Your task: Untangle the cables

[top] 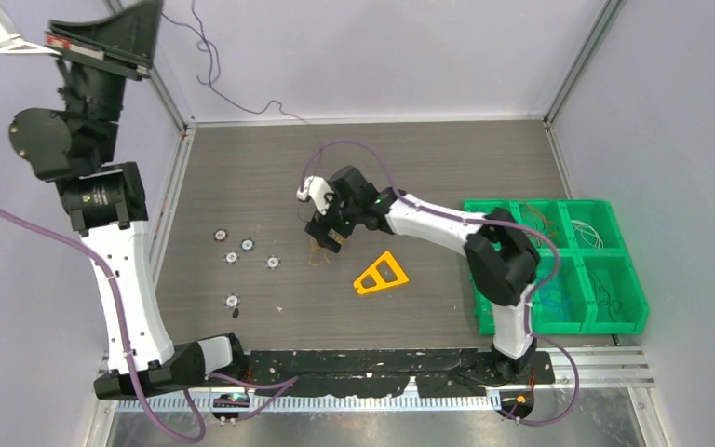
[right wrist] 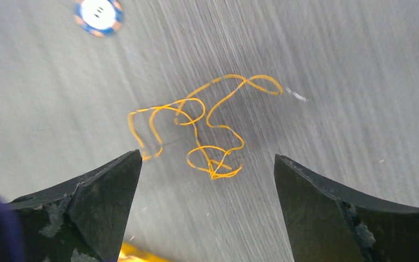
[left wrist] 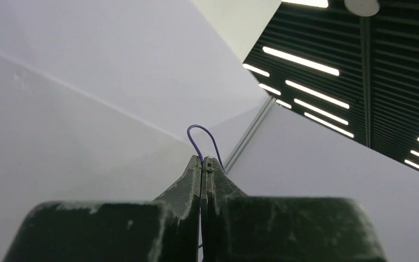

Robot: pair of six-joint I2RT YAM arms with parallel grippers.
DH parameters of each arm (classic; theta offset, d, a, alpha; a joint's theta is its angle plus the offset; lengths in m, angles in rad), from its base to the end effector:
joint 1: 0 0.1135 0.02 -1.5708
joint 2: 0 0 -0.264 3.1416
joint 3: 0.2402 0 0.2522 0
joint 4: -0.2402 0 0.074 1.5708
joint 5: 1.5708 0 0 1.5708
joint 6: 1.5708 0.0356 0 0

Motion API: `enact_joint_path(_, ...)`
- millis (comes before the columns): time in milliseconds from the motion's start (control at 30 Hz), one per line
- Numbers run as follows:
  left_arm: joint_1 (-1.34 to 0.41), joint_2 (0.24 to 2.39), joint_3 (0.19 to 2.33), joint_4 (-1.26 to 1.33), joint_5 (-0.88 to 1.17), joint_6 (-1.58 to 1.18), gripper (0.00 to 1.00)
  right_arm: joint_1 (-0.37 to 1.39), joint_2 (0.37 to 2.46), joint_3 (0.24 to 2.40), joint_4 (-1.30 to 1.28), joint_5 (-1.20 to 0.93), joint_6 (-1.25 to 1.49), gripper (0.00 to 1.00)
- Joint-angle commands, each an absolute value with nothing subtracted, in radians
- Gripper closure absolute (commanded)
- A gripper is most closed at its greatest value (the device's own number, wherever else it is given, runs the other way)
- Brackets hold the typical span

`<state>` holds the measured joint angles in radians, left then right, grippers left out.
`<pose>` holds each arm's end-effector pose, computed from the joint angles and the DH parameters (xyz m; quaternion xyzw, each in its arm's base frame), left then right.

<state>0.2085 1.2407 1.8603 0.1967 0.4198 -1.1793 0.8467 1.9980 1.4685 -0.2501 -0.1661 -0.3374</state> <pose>0.1712 0.0214 0.6319 -0.0815 0.4009 -0.4921 0.7684 0.2928 0.3400 0.2051 -0.5397 0.7452 0.1708 0.3524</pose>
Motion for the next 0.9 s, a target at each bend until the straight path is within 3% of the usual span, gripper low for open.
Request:
enact_joint_path(0,0.188,1.204,1.701,0.240,0.517,-1.190,1.00,0.797,1.754,1.520,-0.333,-0.444,-0.331,0.01)
enact_joint_path(133,0.142,1.159,1.567,0.284,0.548,-1.188,1.00,0.753,1.653,1.535,-0.402,-0.579,-0.327,0.01)
enact_joint_path(200,0.110,1.142,1.515,0.294,0.564,-1.175,1.00,0.726,1.608,1.527,-0.376,-0.630,-0.295,0.10)
enact_joint_path(333,0.048,1.117,1.423,0.291,0.589,-1.138,1.00,0.678,1.547,1.531,-0.302,-0.672,-0.192,0.57)
enact_joint_path(400,0.015,1.102,1.364,0.278,0.604,-1.105,1.00,0.655,1.533,1.547,-0.290,-0.692,-0.148,0.65)
enact_joint_path(567,-0.132,1.062,1.208,0.188,0.625,-0.973,1.00,0.632,1.497,1.541,-0.302,-0.697,-0.121,0.79)
enact_joint_path(667,-0.234,1.077,1.152,0.142,0.654,-0.900,1.00,0.632,1.488,1.485,-0.353,-0.686,-0.151,0.93)
enact_joint_path(867,-0.295,1.102,1.158,0.152,0.755,-0.863,1.00,0.610,1.499,1.402,-0.567,-0.482,-0.378,0.95)
